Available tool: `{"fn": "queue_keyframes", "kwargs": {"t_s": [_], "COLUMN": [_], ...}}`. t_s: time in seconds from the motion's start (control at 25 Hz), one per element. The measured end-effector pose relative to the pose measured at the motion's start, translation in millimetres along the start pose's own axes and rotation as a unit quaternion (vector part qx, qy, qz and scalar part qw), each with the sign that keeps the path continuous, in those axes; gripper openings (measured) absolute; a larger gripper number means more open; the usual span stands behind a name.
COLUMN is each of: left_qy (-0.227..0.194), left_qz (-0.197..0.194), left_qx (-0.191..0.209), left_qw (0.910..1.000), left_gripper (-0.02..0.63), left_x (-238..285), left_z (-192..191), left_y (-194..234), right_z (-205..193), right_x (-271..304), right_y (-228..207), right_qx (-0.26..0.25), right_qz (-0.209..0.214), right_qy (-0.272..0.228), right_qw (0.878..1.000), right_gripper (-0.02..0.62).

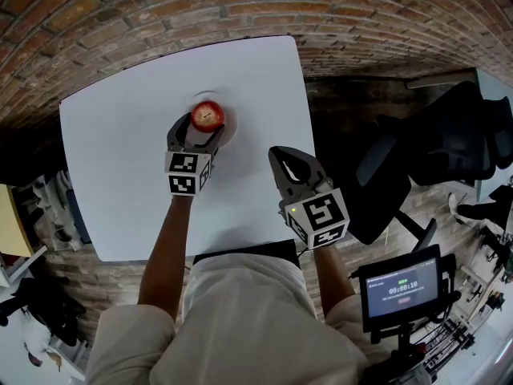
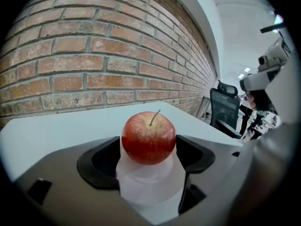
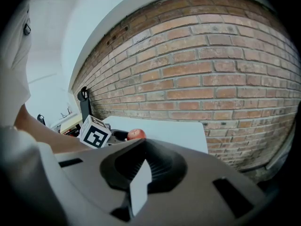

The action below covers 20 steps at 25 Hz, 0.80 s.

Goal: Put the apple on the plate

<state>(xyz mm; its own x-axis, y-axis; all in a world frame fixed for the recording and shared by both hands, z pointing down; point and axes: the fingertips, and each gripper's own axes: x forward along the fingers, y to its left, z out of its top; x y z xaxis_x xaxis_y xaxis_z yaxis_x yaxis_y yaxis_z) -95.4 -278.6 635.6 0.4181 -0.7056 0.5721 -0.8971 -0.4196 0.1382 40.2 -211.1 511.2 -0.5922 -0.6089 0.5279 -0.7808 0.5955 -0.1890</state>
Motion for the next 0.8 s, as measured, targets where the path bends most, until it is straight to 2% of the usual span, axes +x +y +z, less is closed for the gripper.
{"fn": "queue_keyframes", "kwargs": {"t_s": [0.52, 0.8], "left_qy": [0.005, -0.003], "left_qz": [-0.014, -0.010], "left_qx": [-0.011, -0.005], "left_qw": [0.9998, 0.9999], "left_gripper": [0.365, 0.365], "left_x": [-0.3, -20.8], "left_z": [-1.3, 4.1], "left_y": [-3.2, -4.1], "right_z": [-1.4, 8.4], "right_x": [-0.4, -9.7], "right_y": [-1.7, 13.4], "right_qx": [0.001, -0.006], "right_qz": [-0.002, -0.003], "right_qy": [0.001, -0.008], "right_qw": [1.000, 1.000], "right_gripper": [0.002, 0.002]}}
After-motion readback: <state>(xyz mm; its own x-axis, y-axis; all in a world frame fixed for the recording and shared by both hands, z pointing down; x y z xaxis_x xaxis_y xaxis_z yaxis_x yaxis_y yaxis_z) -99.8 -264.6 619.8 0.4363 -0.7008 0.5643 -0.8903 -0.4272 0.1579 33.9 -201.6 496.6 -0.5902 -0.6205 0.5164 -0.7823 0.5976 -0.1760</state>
